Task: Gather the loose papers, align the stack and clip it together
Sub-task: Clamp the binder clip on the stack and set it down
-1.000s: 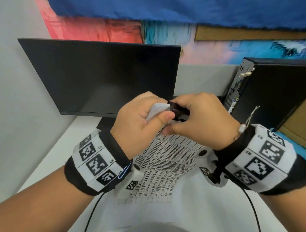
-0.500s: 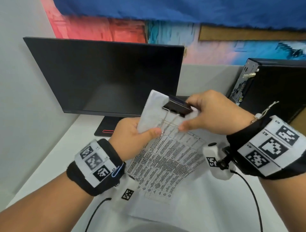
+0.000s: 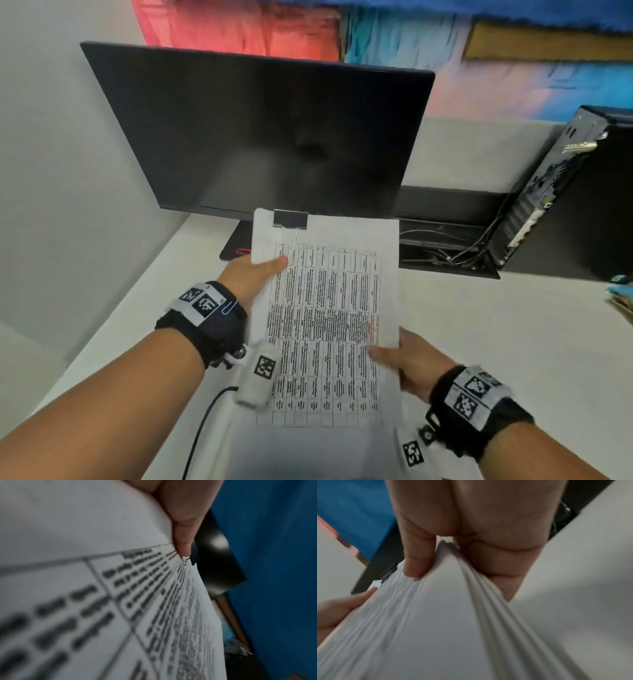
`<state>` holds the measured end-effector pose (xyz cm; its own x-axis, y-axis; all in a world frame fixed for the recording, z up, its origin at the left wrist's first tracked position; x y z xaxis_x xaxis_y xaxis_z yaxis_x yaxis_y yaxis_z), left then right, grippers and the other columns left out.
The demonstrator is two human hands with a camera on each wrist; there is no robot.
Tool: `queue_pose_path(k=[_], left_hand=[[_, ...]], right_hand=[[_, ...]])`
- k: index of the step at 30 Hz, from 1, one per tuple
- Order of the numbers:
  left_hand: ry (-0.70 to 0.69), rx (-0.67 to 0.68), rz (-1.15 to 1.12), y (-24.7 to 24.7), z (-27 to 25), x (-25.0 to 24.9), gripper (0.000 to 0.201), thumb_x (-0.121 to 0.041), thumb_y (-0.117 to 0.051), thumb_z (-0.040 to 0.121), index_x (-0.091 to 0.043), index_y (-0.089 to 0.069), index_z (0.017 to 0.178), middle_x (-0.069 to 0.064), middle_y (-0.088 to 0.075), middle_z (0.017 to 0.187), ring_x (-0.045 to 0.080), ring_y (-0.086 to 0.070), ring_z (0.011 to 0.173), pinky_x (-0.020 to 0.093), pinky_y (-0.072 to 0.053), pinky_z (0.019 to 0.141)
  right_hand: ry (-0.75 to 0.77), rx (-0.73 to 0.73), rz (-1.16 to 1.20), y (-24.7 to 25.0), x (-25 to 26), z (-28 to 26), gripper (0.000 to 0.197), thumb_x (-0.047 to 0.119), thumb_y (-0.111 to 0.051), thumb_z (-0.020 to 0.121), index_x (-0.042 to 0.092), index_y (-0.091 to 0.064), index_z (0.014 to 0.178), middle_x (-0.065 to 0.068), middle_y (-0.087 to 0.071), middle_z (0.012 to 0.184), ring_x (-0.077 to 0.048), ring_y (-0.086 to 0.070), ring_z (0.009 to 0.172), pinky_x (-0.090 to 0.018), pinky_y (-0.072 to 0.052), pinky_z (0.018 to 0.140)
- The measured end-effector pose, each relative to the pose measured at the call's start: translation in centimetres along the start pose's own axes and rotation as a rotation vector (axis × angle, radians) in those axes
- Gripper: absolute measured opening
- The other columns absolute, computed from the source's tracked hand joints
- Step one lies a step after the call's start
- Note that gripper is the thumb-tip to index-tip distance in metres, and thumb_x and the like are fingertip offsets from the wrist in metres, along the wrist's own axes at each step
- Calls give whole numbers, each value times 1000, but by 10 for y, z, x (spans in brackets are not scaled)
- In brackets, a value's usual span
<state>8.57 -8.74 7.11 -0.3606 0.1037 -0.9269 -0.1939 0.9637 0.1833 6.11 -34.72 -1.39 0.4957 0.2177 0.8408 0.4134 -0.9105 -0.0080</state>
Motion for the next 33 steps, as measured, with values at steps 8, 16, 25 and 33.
queue_pose_path(k=[8,16,25,33], left_hand=[[221,-85,288,16,19,52,47,-35,-54,90,-5,-51,125,7,-57,117,32,-53,116,27,-38,88],[380,269,477,28,-4,138,52,-4,-53,83,-5,-37,132,18,-55,120,34,-58,104,43,-51,89],[251,144,630,76,-5,149,24,-4,-53,82,-10,-58,104,0,-64,87,17,-59,78,21,-45,65],[269,11,680,104,9,148,42,-12,-60,83,-8,-56,124,10,-61,125,25,-56,114,28,-39,97]], right_hand=[[-68,-164,-261,-34,-42,18,32,14,-59,86,13,-51,117,-3,-63,119,-18,-60,104,-41,-47,98],[-214,-312,-346,-52,-34,11,60,18,-50,94,4,-20,144,-12,-32,149,-27,-36,133,-33,-34,103],[-177,-193,-688,-76,-19,32,3,10,-44,88,10,-47,90,-2,-51,88,-19,-50,83,-25,-43,69],[-192,-233,-692,-84,-4,39,13,15,-71,74,11,-59,76,-8,-71,79,-21,-67,73,-34,-56,80]])
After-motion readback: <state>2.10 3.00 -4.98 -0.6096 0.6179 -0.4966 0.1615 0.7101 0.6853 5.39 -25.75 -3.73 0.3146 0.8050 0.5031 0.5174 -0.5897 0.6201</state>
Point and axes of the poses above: each hand's wrist, its own z-axis towards the middle knuckle, its own y-axis out of the back of the hand, x = y × z, the point moved 4 cm from there along z, towards the middle knuckle
